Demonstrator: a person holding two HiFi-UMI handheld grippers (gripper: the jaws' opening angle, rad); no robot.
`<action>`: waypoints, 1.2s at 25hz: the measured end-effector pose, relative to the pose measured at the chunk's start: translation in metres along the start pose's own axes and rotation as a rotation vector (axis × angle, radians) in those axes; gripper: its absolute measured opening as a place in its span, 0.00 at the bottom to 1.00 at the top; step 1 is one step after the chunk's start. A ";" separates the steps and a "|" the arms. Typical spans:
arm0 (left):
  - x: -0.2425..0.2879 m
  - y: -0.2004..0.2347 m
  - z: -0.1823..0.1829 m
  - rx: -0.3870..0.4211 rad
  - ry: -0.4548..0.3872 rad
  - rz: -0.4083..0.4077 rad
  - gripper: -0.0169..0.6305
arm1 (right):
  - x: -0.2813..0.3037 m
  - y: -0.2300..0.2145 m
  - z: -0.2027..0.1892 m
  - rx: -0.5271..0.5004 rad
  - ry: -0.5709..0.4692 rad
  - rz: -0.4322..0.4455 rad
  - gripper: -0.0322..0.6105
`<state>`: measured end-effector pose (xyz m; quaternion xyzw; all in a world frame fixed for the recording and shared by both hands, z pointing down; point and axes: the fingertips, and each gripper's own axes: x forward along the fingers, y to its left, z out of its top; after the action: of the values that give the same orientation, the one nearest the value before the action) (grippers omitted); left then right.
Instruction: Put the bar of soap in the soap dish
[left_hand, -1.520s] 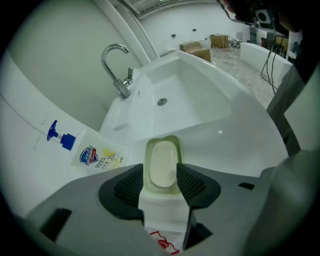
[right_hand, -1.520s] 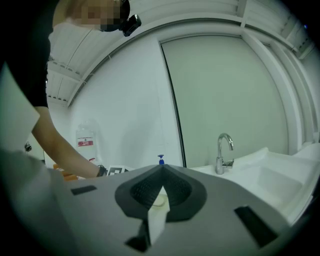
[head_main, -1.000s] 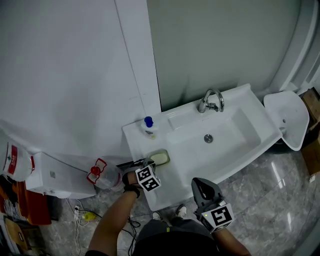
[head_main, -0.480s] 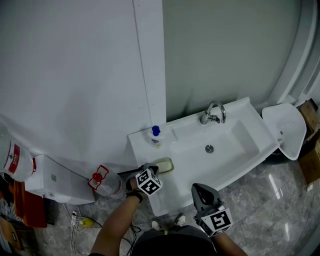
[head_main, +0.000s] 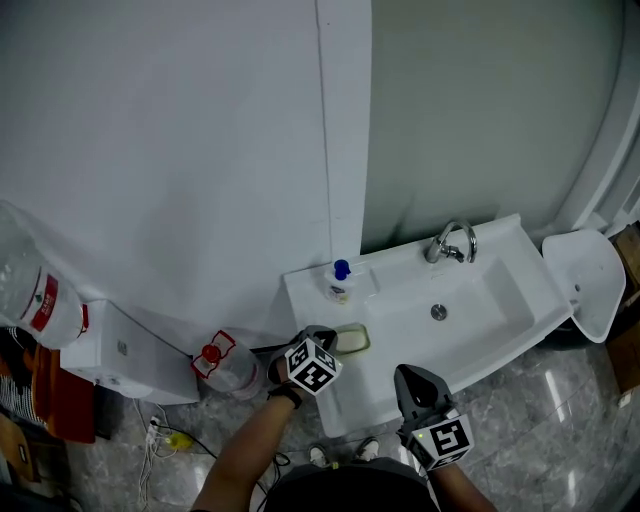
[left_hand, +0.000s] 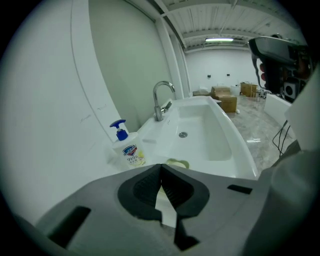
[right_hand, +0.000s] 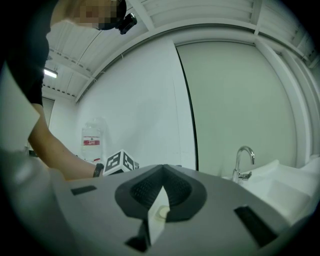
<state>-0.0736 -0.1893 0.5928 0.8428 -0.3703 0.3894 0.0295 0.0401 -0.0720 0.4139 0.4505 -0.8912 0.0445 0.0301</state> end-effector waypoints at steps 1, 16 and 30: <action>-0.002 0.001 0.001 -0.017 -0.008 0.003 0.06 | 0.003 0.001 -0.001 0.002 0.002 0.002 0.07; -0.063 0.045 0.039 -0.236 -0.238 0.112 0.06 | 0.039 0.005 0.004 0.035 -0.007 0.058 0.07; -0.161 0.089 0.103 -0.272 -0.518 0.279 0.05 | 0.038 -0.035 0.033 0.077 -0.077 0.019 0.07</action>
<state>-0.1338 -0.1914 0.3909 0.8434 -0.5260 0.1092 -0.0069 0.0452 -0.1272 0.3865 0.4442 -0.8935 0.0619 -0.0220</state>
